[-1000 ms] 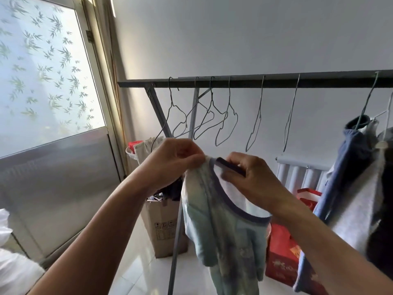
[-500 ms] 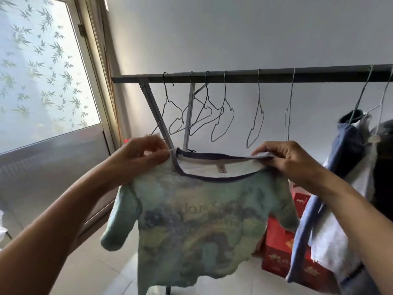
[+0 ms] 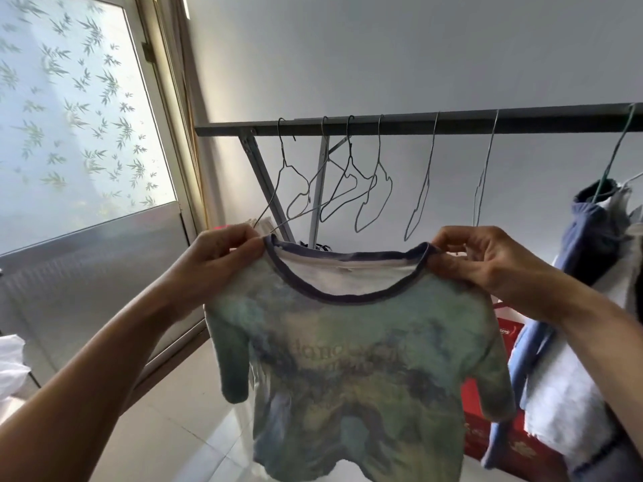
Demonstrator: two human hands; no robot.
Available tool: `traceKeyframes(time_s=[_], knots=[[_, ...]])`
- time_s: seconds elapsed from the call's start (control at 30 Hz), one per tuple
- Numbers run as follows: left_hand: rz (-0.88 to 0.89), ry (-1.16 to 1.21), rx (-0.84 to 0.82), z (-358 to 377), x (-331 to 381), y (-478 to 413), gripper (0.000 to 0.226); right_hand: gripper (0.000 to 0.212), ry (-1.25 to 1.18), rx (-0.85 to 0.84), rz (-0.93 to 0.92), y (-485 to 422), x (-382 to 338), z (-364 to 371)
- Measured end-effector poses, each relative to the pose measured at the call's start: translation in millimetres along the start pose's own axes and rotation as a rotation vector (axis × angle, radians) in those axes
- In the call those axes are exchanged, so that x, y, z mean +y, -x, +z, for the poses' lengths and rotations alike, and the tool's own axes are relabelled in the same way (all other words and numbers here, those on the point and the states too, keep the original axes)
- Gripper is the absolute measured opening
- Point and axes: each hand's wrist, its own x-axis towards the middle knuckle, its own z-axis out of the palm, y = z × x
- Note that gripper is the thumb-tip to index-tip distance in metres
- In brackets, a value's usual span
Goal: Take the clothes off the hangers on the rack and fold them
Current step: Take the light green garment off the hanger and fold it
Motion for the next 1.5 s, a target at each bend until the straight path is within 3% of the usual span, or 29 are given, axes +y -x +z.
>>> traceKeyframes(time_s=[0.1, 0.17, 0.2, 0.33, 0.4, 0.53, 0.6, 0.77, 1.03, 1.37, 1.5], knots=[[0.017, 0.071, -0.041, -2.8, 6.4, 3.4, 0.048, 0.015, -0.214, 0.046, -0.025, 3.6, -2.1, 2.6], [0.013, 0.072, -0.034, -3.3, 7.8, 3.7, 0.056, 0.019, -0.123, 0.041, -0.039, 5.3, -1.0, 0.5], [0.012, 0.071, -0.027, -2.6, 7.8, 3.5, 0.054, 0.020, -0.060, 0.047, -0.049, 6.4, -1.6, 0.1], [0.009, 0.177, 0.039, 2.9, 7.3, 3.7, 0.023, 0.020, -0.306, 0.143, -0.029, 4.5, -4.2, 4.5], [-0.007, 0.191, 0.037, 7.3, 7.9, 4.4, 0.021, 0.018, -0.317, 0.154, 0.014, 5.1, -6.1, 9.7], [-0.133, -0.002, 0.052, 13.8, 5.4, 3.4, 0.034, 0.026, -0.131, 0.263, 0.122, 1.4, 4.1, 17.2], [-0.253, -0.120, 0.083, 21.1, -5.1, 2.2, 0.026, 0.021, -0.006, 0.397, 0.177, -2.9, 15.4, 25.5], [-0.269, -0.260, 0.369, 61.7, -27.9, 6.0, 0.027, 0.025, 0.207, 0.598, 0.195, -4.2, 28.1, 66.8], [-0.132, -0.080, 0.360, 130.0, -5.8, 23.5, 0.016, 0.026, 0.193, 0.602, 0.103, -6.7, 23.7, 116.0], [-0.119, 0.032, 0.278, 142.3, 7.3, 31.8, 0.015, 0.019, 0.169, 0.575, 0.084, -6.2, 20.1, 119.2], [-0.234, 0.380, 0.150, 142.2, 25.2, 40.1, 0.052, 0.040, 0.125, 0.433, 0.125, 1.2, 14.5, 118.3]])
